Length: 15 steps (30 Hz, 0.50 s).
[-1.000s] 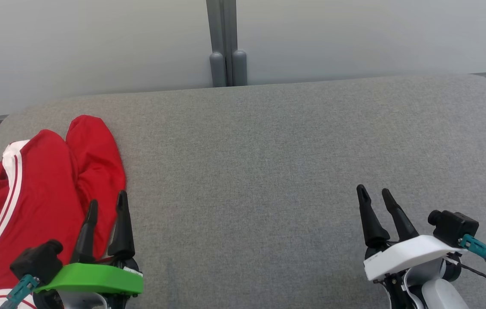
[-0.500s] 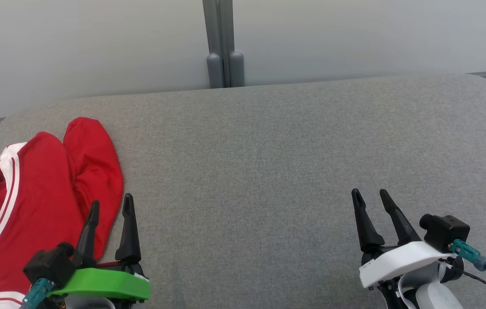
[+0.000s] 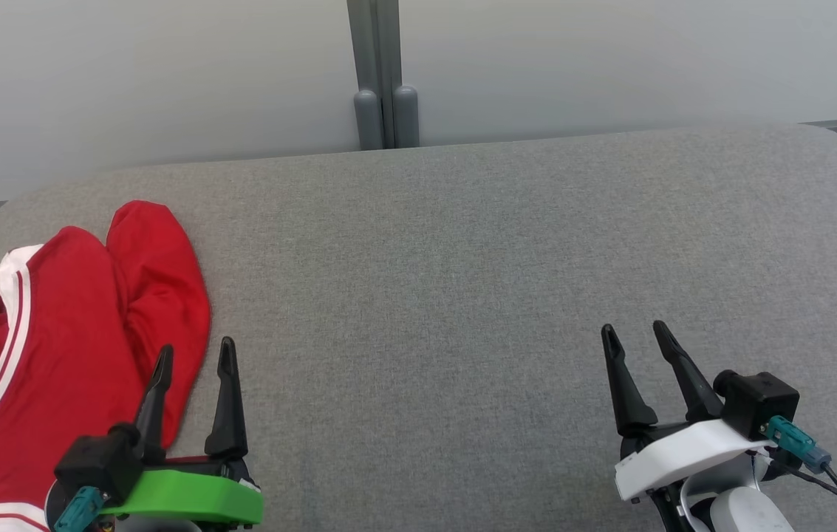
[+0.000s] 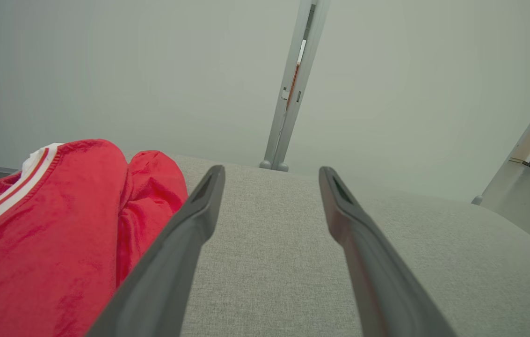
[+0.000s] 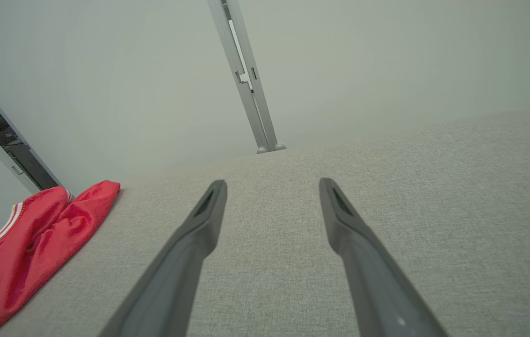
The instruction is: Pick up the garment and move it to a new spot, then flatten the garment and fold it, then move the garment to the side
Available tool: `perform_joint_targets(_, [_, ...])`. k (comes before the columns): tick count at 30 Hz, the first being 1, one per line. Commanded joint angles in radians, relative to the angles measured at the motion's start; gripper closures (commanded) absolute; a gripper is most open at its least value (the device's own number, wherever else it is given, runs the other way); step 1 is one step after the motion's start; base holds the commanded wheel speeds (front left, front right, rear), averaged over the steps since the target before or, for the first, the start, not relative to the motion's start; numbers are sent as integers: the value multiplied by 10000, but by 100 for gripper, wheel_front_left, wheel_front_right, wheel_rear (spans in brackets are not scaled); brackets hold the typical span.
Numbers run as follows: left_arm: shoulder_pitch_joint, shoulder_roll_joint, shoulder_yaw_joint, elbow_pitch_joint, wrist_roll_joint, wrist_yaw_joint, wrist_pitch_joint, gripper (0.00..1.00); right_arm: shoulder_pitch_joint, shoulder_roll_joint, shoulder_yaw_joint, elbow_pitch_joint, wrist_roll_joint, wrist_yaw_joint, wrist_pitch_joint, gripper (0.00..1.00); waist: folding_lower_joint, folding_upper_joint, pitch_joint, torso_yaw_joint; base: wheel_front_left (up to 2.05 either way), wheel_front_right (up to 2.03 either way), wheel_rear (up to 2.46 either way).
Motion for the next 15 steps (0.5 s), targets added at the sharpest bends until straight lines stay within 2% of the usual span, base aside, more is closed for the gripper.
perform_joint_targets(1, [59,83,16,-27,314,-56,-82,0,45,-53,-45,-73,-279,3,-102,0,0,0,5,-11,0,0,0])
perform_joint_targets(15, [128,90,-67,74,1510,67,-364,0,67,-55,-71,-72,-1429,3,-379,0,-1,0,39,-61,0,0,0])
